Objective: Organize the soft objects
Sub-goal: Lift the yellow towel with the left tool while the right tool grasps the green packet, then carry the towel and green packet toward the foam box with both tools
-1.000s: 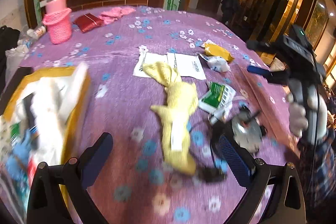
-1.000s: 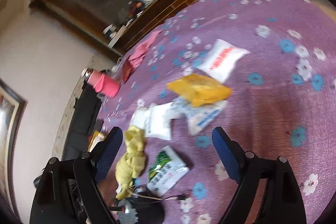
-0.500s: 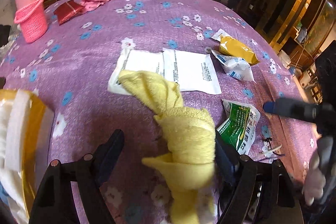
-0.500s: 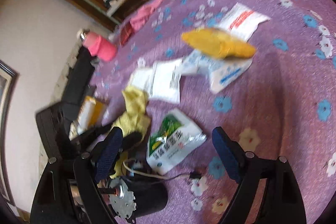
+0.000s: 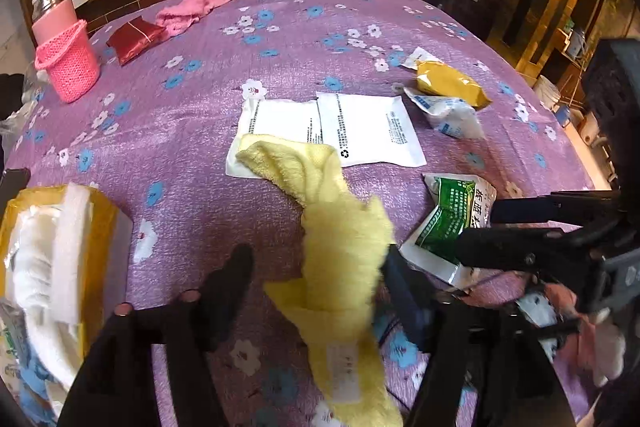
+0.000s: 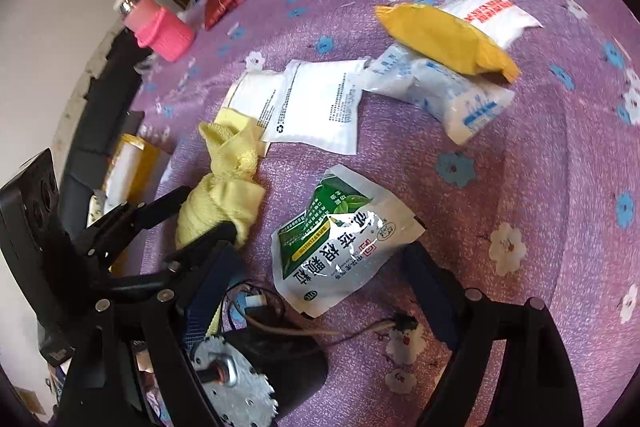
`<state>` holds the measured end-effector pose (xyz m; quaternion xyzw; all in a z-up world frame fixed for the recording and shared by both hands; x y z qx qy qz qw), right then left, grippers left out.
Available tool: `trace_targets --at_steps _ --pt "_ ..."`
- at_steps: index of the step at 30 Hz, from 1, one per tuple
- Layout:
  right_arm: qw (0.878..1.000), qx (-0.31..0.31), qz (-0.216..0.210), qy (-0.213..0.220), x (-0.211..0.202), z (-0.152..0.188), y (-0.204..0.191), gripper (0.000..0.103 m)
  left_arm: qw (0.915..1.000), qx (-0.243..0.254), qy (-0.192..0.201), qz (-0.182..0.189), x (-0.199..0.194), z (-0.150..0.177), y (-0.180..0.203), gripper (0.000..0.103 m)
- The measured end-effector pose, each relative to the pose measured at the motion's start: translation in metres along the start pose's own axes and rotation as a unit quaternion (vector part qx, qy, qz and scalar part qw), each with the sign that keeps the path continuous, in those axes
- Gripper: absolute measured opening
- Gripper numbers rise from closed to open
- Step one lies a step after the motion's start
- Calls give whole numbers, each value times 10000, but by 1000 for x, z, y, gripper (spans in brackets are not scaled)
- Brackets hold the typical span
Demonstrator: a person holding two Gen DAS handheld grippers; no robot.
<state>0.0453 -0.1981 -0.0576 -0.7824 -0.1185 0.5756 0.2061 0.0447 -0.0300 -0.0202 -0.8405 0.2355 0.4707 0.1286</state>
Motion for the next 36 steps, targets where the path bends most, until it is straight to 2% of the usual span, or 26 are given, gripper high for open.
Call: trace_targets --at_steps 4,7,8,9,11,13,16,18,19,20,22,23,27,32,36 --pt "9991 -52 389 -148 8 -7 -4 74 9999 -85 1 100 17 -1 3 83" --pt "9977 -175 616 -223 12 -10 -11 64 9999 6 136 -69 21 -4 4 83" --pt "9974 -198 649 -231 13 -10 -12 63 9998 16 171 -76 21 -5 5 79" --pt "9970 -232 704 -229 14 -10 -14 63 9998 30 188 -56 21 -6 5 59" --pt "9962 -290 793 -197 17 -11 -16 63 9995 78 292 125 18 -8 6 41" --pt "9958 -292 843 -180 18 -12 -17 63 9992 46 280 273 16 -9 6 41" --pt "9958 -222 870 -162 21 -15 -18 63 9994 -34 237 236 15 -8 4 45" --pt "9955 -241 909 -142 22 -15 -19 63 9994 -90 230 262 18 -9 3 54" --pt "9952 -273 933 -124 22 -15 -20 61 9994 -116 233 232 19 -10 3 54" --pt "9949 -307 959 -89 22 -15 -20 49 9995 -127 234 188 20 -11 4 54" --pt "9965 -298 774 -106 21 -14 -21 40 9997 -12 221 55 21 -12 7 51" --pt "9971 -252 707 -88 20 -14 -19 37 9998 12 222 23 21 -12 8 43" --pt "9984 -29 539 182 5 -17 -7 30 9994 -157 232 200 17 -9 3 41" --pt "9976 248 343 546 -22 -15 12 28 9991 -253 306 166 7 -2 -1 41" --pt "9965 403 277 679 -38 -8 27 28 9984 -319 436 155 -9 4 -4 41"
Point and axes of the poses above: each gripper's, at about its wrist camera, not at the fingertips, and x roughly the way its jaws point, y to its right, z to its underside, the point moved 6 cm from there along x, roughly the way its jaws point, and after that the axes turned 9 degrees about x, right-handed, at the moved point
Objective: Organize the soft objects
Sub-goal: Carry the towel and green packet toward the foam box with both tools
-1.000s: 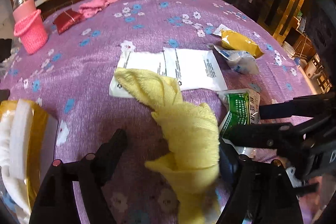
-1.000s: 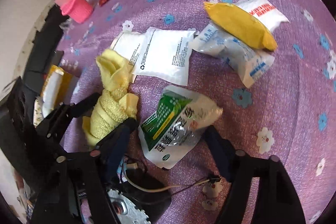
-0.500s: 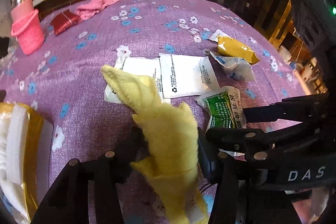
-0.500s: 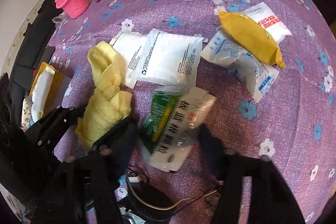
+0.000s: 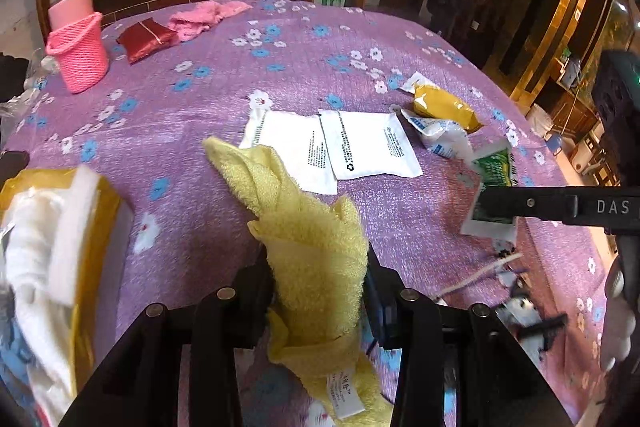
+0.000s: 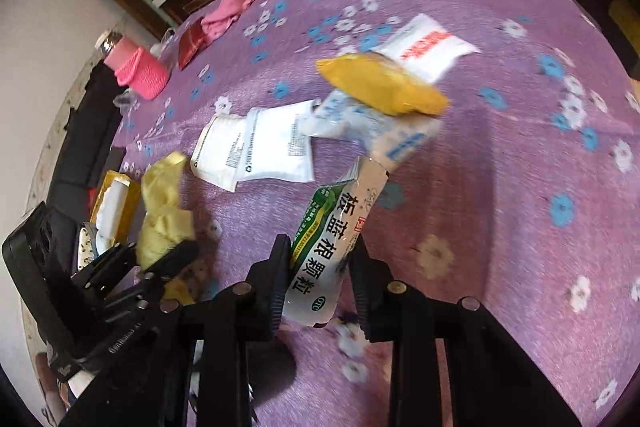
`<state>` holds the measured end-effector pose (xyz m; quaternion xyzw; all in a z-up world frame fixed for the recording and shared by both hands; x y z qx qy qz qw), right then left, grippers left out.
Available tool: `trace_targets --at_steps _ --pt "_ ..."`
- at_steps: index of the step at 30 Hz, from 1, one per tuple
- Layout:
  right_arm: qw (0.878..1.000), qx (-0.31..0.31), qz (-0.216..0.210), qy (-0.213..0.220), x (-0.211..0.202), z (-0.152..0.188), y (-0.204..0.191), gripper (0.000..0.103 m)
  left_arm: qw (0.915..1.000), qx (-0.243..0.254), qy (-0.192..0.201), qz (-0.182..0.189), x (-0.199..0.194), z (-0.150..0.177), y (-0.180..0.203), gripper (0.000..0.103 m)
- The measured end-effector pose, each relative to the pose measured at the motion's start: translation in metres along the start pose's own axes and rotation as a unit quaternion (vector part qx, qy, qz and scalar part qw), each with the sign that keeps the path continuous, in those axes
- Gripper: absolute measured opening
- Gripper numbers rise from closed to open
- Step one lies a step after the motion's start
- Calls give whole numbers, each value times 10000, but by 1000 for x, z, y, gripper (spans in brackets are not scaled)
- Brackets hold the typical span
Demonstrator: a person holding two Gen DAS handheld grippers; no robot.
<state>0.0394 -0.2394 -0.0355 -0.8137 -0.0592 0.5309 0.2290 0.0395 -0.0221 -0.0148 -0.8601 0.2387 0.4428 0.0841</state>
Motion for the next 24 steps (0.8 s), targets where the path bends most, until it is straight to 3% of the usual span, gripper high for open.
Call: trace_targets --at_steps 10,24 --pt "9992 348 -20 177 -26 26 32 28 9998 -136 125 71 -33 27 1 41" --pt "9988 391 -123 253 -43 63 39 28 9980 -366 296 415 -71 64 10 41"
Point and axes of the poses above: each gripper's, at about its wrist camera, not at the fingertips, and x roughly the way its jaws point, y to its right, z to its underside, the point moved 6 cm from there along x, roughly the way its jaws point, and after that the axes turned 9 degrees about x, right-handed, at the moved point
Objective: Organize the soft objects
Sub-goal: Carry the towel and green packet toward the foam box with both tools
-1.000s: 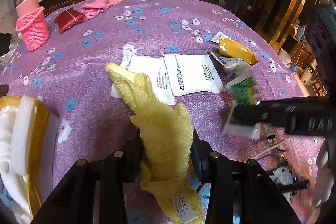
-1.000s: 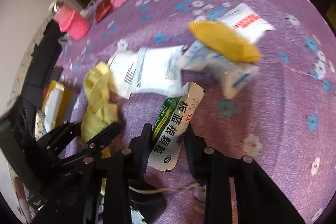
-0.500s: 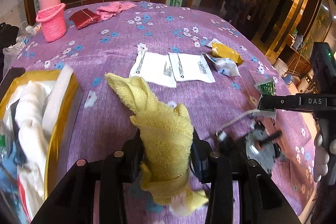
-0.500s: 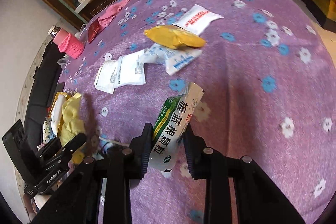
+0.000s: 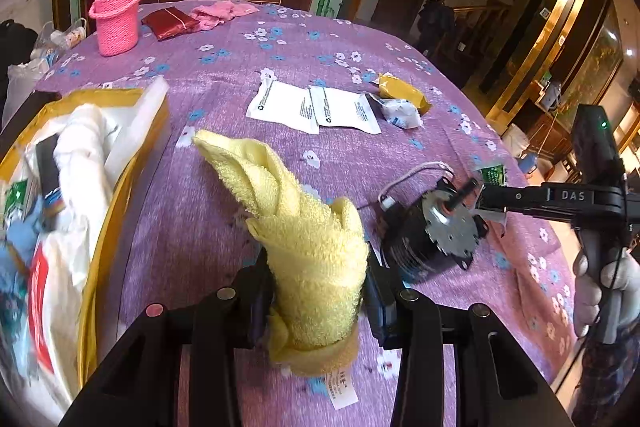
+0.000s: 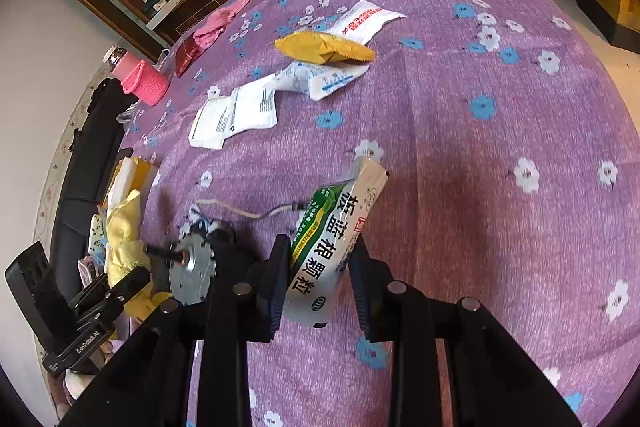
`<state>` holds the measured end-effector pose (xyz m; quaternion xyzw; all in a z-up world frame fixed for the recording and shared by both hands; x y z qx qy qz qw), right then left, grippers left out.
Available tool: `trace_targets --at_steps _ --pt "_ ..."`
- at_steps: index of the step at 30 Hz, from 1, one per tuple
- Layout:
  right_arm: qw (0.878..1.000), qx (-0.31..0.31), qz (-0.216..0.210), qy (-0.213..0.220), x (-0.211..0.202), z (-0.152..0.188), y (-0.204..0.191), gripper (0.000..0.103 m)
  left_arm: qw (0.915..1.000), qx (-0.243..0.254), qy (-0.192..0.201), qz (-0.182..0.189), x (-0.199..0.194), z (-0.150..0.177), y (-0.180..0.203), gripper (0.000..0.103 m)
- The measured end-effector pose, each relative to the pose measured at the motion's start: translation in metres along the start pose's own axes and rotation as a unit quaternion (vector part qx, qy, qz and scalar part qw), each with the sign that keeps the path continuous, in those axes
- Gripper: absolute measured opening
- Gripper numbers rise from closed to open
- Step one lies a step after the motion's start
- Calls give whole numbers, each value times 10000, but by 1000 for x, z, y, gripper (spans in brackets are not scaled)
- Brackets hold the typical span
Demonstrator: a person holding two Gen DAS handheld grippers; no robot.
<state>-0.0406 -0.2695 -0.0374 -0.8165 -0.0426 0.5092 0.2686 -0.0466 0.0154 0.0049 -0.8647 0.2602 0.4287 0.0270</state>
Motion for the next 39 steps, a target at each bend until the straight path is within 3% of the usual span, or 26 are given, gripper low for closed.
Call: trace_targets --at_steps 12,20,29,39 --pt "9997 -27 -240 30 -13 42 1 28 9990 -83 129 416 -36 30 13 41" --pt "9975 -202 -680 14 -19 84 -21 28 9988 -7 153 462 -52 49 24 41" --pt "9865 -775 -1361 477 -30 113 -71 30 9974 473 482 -232 -73 50 32 41" --pt "9784 -943 -1695 719 -40 114 -101 32 9907 678 753 -912 -88 47 16 42"
Point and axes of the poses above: each gripper's, at about its wrist camera, not at the fingertips, and x roughly the way its jaws point, y to its right, z to its underside, the point moved 6 cm from there along x, roughly the way its jaws point, and after that the axes turned 9 degrees about x, right-handed, at the moved point
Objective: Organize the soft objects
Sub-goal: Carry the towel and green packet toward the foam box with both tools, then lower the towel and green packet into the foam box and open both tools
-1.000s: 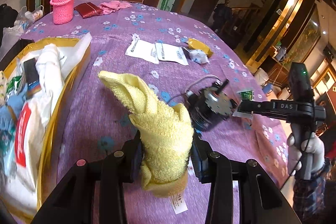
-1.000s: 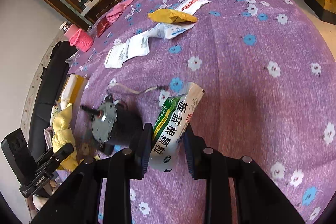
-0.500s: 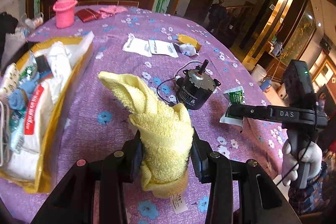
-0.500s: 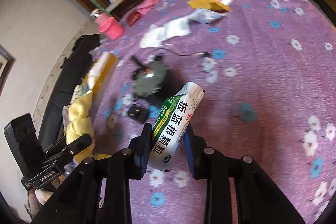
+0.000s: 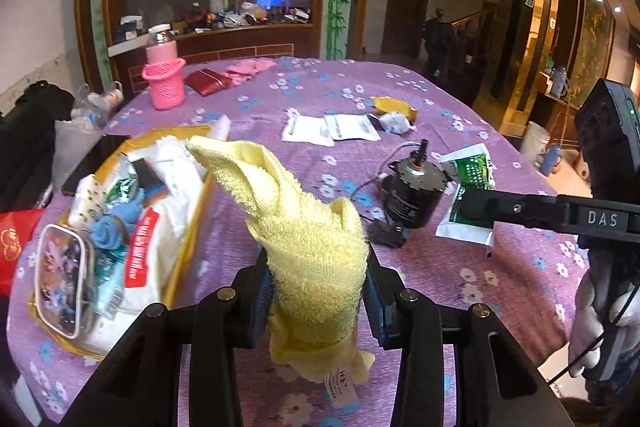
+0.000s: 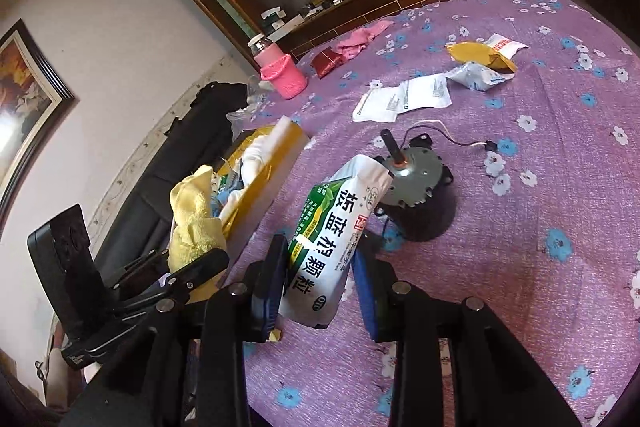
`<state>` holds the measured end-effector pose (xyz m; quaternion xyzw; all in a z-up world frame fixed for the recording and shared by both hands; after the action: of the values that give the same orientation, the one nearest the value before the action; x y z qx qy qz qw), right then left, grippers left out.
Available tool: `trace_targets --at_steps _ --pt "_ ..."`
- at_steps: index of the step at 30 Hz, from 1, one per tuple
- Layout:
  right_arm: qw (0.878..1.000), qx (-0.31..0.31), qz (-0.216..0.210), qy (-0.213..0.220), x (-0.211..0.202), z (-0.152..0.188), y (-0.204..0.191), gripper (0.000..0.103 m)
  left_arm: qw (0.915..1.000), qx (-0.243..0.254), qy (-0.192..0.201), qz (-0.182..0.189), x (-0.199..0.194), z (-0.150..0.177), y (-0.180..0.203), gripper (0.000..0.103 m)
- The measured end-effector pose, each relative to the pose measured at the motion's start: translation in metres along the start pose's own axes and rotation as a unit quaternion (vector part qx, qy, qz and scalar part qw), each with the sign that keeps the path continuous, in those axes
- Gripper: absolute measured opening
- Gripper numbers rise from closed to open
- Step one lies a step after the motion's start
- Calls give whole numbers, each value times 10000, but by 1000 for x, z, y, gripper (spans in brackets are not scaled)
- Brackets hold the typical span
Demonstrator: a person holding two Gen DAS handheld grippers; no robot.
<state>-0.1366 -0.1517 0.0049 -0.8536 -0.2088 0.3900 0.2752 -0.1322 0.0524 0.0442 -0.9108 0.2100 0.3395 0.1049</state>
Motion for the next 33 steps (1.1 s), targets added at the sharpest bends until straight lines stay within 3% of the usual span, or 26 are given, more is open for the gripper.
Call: trace_targets --at_steps 10,33 --pt "9996 -245 -39 -164 17 -3 -27 32 9988 33 235 -430 -18 -3 -20 42" --pt "9921 -998 -287 -708 82 -7 -126 32 9898 -532 538 -1207 -52 1 -106 42"
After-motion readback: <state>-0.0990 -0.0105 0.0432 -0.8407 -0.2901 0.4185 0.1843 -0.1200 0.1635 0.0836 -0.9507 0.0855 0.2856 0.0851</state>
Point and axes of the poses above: each gripper's, at about its wrist camera, not at the fingertips, and x roughly the way its jaws point, y to its right, z to its underside, the point moved 6 cm from there along x, roughly the way its jaws point, and after that the axes turned 9 degrees about x, right-handed, at the moved point
